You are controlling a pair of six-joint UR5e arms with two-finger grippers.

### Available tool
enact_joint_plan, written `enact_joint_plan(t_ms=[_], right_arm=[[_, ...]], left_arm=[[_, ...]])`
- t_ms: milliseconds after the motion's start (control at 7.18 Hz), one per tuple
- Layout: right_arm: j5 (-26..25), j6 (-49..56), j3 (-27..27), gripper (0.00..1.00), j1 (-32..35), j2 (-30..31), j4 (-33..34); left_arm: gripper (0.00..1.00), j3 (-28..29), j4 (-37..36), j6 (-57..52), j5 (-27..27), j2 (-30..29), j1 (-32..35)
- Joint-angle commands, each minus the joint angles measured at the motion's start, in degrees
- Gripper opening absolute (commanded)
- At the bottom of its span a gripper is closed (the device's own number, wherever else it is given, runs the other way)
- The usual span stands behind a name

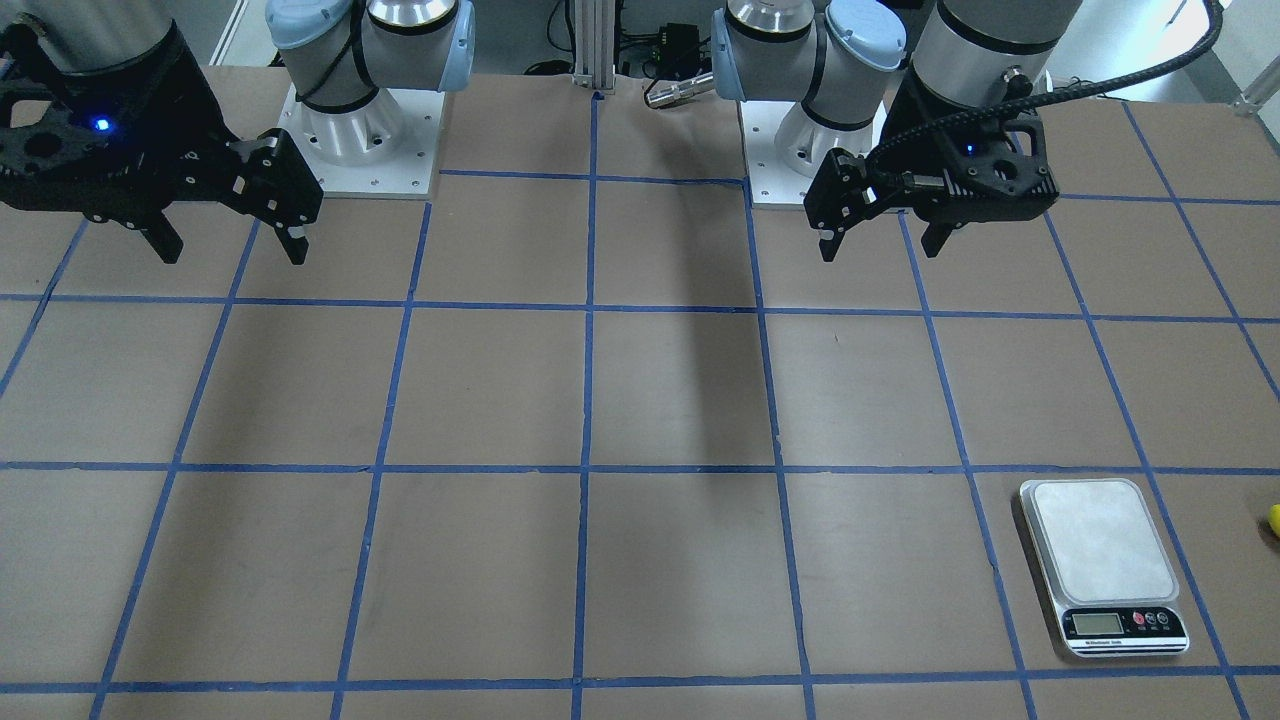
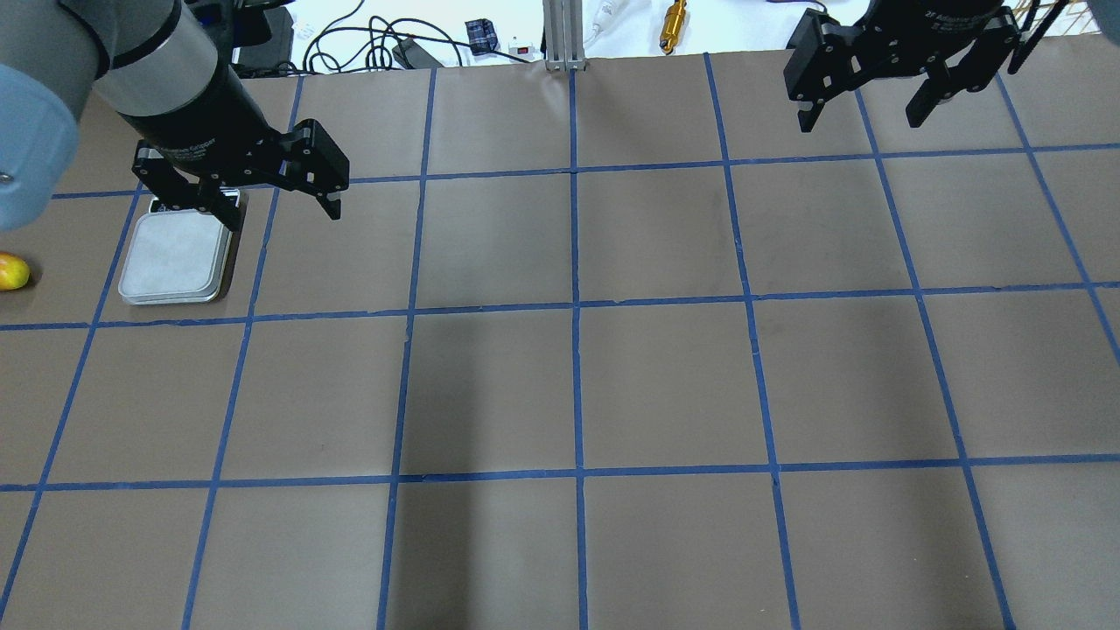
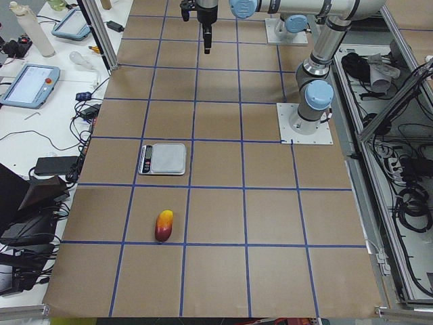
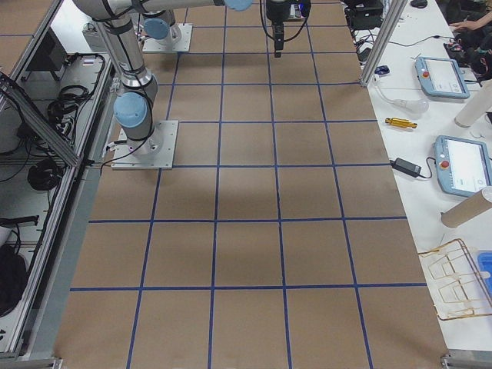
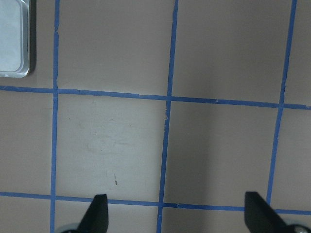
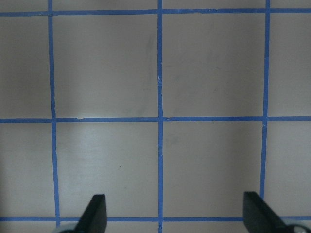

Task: Weigh mango
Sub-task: 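Move the left gripper past the white scale toward the mango beside it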

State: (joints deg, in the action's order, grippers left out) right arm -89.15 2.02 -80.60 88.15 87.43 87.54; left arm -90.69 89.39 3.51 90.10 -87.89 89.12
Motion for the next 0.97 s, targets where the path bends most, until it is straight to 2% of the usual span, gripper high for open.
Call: enact_joint_plan(t_ms=[0, 557, 835], right_arm=[[-0.1, 0.0, 0.0, 1.00, 0.0, -0.1, 0.0], [-0.1, 0.0, 0.0, 1.00, 0.0, -0.1, 0.0], [0.0, 0.0, 0.0, 1.00, -0.1, 0.0, 0.0]], left_arm=[[1.00, 0.0, 0.0, -0.3, 0.0, 0.0, 0.0], [1.00, 0.2, 0.0, -13.2, 0.2, 0.8, -1.9], [1.00, 0.2, 0.4, -24.5, -0.5, 1.0, -10.2]])
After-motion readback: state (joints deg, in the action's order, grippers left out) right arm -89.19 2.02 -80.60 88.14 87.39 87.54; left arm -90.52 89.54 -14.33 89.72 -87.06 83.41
